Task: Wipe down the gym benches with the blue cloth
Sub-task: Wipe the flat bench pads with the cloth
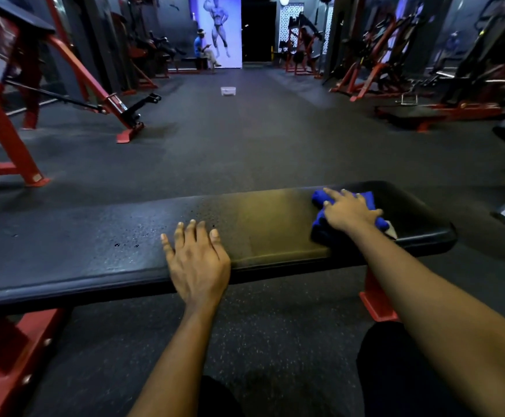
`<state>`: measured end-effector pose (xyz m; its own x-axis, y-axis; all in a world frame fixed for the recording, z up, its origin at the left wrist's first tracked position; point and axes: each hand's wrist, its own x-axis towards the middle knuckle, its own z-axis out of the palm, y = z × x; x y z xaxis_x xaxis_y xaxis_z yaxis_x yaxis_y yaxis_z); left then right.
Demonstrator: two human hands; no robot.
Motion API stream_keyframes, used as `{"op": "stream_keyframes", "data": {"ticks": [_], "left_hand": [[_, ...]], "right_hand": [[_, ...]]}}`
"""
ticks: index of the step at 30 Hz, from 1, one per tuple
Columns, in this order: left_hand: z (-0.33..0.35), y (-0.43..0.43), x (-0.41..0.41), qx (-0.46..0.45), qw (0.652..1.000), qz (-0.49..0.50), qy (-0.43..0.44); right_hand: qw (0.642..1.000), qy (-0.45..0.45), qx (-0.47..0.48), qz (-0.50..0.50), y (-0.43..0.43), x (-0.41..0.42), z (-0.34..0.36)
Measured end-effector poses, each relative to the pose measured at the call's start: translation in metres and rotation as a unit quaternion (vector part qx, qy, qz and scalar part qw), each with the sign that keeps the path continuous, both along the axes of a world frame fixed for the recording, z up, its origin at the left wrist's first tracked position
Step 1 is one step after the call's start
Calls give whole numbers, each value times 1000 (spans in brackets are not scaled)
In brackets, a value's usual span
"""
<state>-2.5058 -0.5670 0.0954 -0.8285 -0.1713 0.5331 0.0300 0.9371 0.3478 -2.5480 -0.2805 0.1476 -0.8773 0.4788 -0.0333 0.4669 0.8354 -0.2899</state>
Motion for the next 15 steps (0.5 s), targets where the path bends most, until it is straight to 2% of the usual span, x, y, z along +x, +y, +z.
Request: {"op": "stream_keyframes", "data": {"ticks": [2, 8, 12, 15], "left_hand": [[-1, 0, 0, -3, 1000, -6, -1], [0, -1, 1, -5, 1000, -14, 9], [7, 15, 6, 16, 999, -5, 30], [11, 49, 10, 11, 997, -53, 50]], "right_hand": [[1000, 23, 15, 9, -25, 11, -3], [982, 115, 60, 135, -113, 49, -22], [984, 138, 56, 95, -61, 51, -22], [990, 131, 48, 36, 0, 50, -20]]}}
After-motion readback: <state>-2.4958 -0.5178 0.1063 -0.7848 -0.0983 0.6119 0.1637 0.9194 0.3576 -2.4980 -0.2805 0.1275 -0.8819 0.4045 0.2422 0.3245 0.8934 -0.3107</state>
